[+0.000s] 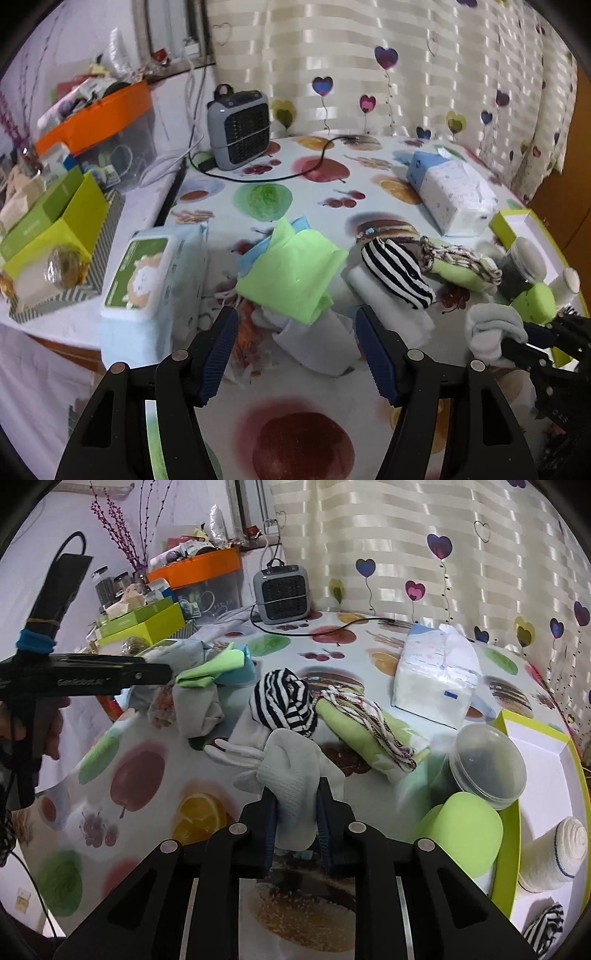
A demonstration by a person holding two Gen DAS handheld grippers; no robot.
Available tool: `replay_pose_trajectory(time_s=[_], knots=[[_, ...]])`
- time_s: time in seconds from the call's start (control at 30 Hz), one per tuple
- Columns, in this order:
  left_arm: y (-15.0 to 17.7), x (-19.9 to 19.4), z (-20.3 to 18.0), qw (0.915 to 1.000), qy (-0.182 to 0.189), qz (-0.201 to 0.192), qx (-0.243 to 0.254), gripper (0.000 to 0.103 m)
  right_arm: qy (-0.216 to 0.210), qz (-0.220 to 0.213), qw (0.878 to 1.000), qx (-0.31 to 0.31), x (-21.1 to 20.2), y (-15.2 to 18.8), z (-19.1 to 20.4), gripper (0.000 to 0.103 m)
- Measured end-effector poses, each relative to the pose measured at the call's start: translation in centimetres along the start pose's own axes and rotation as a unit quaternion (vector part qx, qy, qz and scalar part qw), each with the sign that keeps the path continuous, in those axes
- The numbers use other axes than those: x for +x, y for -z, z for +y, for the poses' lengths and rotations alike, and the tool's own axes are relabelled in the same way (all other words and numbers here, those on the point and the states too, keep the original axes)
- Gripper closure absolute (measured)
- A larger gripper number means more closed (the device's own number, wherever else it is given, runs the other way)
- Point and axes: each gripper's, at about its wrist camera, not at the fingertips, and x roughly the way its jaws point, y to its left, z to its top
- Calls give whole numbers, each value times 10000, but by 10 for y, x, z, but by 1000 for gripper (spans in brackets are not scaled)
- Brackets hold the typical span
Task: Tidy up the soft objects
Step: 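Grasp the green cloth with the left gripper while the right gripper holds the white glove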
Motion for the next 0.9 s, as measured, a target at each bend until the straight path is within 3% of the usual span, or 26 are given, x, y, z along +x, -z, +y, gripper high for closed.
replay_pose_trajectory(time_s=[0.07, 0.17, 0.47, 0.57, 0.7, 0.83, 0.9], knots=[[-7, 7, -4, 9999, 46, 11, 105, 36, -33, -3, 10000, -65, 0, 1, 3, 83], [-17, 21, -5, 9996, -245, 26, 111, 37, -57, -17, 10000, -51, 2, 0, 4, 83], [-22, 55, -4, 9993, -103, 367, -42, 39, -70, 25, 9999, -98, 8, -1, 9, 83], [-21, 63, -6, 9987, -183, 479, 16, 56, -70, 47, 9999, -75, 10, -1, 7, 83], [-21, 64, -7, 9989, -178, 429, -15, 63, -57, 61, 9999, -70, 12, -1, 7, 83], [-22, 61, -4, 9991, -243, 341, -77, 84, -43, 72, 9999, -67, 13, 0, 7, 83], [-22, 57, -2, 9994, -258, 215, -116, 90, -36, 67, 10000, -60, 13, -1, 6, 83]])
